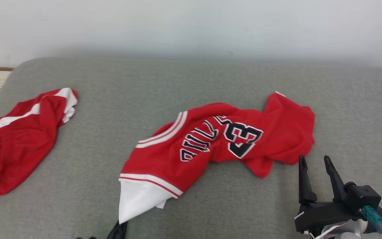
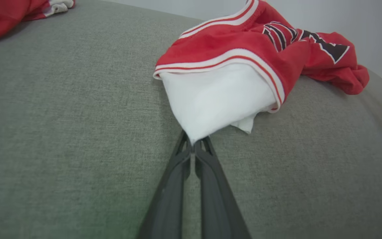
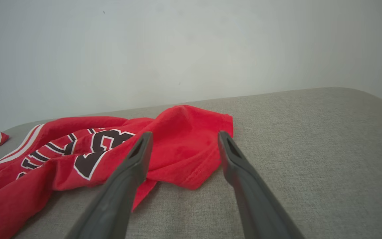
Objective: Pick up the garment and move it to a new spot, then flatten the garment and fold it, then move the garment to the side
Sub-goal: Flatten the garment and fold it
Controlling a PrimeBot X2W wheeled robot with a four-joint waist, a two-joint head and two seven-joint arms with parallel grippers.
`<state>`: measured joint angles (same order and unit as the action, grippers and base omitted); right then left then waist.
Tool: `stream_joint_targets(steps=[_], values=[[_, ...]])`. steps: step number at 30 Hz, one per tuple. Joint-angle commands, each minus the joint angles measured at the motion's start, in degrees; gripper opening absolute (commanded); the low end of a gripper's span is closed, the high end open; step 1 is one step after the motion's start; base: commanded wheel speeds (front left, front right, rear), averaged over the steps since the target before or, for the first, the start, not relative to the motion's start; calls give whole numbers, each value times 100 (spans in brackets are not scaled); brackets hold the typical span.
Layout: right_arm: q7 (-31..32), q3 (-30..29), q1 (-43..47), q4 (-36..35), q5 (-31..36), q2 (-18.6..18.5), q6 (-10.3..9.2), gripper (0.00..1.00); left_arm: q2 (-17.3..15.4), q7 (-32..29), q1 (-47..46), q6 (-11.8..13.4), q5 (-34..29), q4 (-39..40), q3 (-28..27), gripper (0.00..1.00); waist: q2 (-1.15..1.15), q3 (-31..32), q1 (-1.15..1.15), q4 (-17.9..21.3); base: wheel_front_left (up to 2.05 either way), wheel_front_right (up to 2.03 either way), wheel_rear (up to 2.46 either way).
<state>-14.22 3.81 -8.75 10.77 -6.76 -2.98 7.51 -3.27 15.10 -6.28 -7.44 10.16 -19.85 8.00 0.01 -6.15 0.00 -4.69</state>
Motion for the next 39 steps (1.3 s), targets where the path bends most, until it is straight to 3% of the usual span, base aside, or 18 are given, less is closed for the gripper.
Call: stream_joint_targets(steps=[1, 13, 14, 16, 21, 30, 39], values=[[-44, -13, 69, 31, -34, 8, -4, 100, -43, 7, 139, 7, -52, 13, 37, 0, -1, 164, 0, -326, 0, 0, 0], [-12, -85, 91, 186, -27, 10, -4, 100, -168, -452, 741, 7, 150, 506, 259, 0, -1, 243, 0, -436, 0, 0, 0], [-6, -76, 80, 197, -29, 9, -4, 100, -171, -431, 749, 8, 170, 473, 258, 5, -1, 247, 0, -419, 0, 0, 0], [-2, -76, 60, 212, -41, 2, -4, 100, -183, -400, 755, 40, 171, 405, 255, 100, -1, 256, 0, -389, 0, 0, 0], [-2, -117, 61, 226, -56, -25, -4, 100, -214, -384, 737, 19, 232, 415, 388, 100, -1, 244, 0, -371, 0, 0, 0], [-15, -224, 92, 240, -36, -24, -4, 100, -232, -26, 703, 50, 463, 1400, 198, 100, -1, 238, 0, -491, 0, 0, 0], [133, -512, 96, 487, 32, -93, -4, 100, -124, 18, 629, 340, 172, 1894, -227, 100, -1, 250, 0, -511, 0, 0, 0]])
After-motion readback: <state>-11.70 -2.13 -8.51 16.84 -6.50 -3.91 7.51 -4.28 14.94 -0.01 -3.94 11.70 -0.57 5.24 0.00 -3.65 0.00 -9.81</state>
